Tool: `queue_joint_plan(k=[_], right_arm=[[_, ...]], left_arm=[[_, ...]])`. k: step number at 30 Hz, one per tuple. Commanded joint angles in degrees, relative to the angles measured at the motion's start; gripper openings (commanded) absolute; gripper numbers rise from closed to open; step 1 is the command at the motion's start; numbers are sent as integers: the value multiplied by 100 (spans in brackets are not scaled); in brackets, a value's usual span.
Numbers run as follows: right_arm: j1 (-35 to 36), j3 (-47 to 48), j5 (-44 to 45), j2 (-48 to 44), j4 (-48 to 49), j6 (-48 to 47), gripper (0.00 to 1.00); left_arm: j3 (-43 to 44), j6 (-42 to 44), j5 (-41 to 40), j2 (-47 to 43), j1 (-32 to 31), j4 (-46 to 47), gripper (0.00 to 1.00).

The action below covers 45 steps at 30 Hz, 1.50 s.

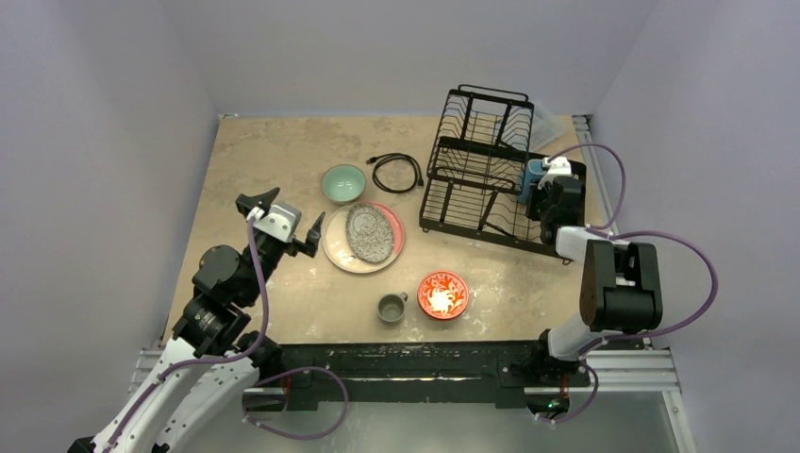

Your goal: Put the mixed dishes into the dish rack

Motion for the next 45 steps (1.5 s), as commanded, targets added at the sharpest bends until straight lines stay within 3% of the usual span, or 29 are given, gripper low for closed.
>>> queue_joint_plan(k=[1, 14, 23, 29, 33, 38, 45], right_arm=[[243, 346, 318, 2, 68, -170, 25], [288, 261, 534, -556, -607, 276, 61], [24, 228, 537, -1244, -1166, 1159, 70], [-338, 182, 361, -1729, -950, 2464, 81], [-936, 503, -641, -1455, -1063, 3347, 82], [-1397, 1008, -2345, -467, -809, 4280, 84], [-1392, 1272, -2561, 130, -686, 4514, 83]], left_arm=[[-11, -59, 46, -17, 9, 291, 98], [-11, -60, 95, 0, 11, 272, 98], [4, -68, 164, 50, 7, 237, 98], [36, -77, 214, 117, 9, 189, 98], [54, -81, 230, 163, 12, 171, 98], [68, -94, 249, 167, 10, 156, 98], [105, -95, 300, 234, 8, 115, 98]])
